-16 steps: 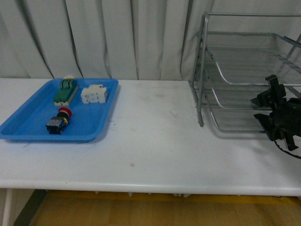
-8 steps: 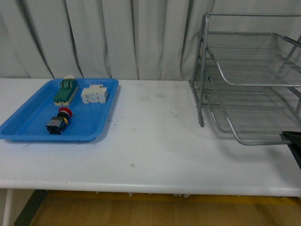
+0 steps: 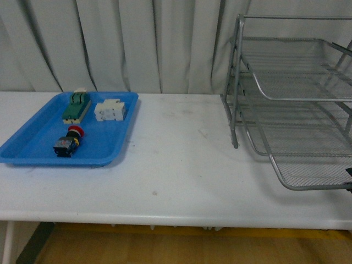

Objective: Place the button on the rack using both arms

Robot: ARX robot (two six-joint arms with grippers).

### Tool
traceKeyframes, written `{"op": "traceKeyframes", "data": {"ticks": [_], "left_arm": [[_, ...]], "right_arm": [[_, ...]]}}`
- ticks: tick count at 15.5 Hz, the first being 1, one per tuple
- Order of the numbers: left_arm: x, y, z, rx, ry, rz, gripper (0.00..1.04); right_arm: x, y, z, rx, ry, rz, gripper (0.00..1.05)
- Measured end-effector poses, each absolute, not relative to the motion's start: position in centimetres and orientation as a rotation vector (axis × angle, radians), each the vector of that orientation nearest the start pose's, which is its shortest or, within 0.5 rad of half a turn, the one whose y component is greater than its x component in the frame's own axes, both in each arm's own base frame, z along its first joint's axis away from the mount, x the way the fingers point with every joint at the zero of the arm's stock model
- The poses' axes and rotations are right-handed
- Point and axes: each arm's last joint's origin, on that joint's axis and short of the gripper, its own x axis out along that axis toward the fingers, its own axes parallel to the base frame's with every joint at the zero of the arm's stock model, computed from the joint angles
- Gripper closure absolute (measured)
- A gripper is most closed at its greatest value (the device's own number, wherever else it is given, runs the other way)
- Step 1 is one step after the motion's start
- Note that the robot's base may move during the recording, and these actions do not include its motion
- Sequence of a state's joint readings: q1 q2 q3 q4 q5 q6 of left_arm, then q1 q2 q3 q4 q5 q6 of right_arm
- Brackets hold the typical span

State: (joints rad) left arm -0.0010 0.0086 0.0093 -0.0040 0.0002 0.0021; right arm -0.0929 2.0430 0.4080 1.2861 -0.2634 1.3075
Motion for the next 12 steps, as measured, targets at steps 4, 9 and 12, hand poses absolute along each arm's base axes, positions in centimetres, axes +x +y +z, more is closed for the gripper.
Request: {"op": "traceKeyframes", "data": {"ticks": [4, 9, 12], "left_arm": [[9.8, 0.0, 16.6, 0.002, 0.003, -0.001, 0.07], [9.8, 0.0, 16.6, 0.002, 0.003, -0.001, 0.07], [9.8, 0.0, 16.6, 0.002, 0.002, -0.002, 0.07]], "right_arm": [[25.8, -2.0, 7.0, 1.295, 0.389, -0.050, 0.32], [20.0, -1.3, 9.8, 1.124, 0.470, 0.005, 0.06], [18.2, 0.1, 10.0, 0.556, 0.270, -0.027, 0.32]]}}
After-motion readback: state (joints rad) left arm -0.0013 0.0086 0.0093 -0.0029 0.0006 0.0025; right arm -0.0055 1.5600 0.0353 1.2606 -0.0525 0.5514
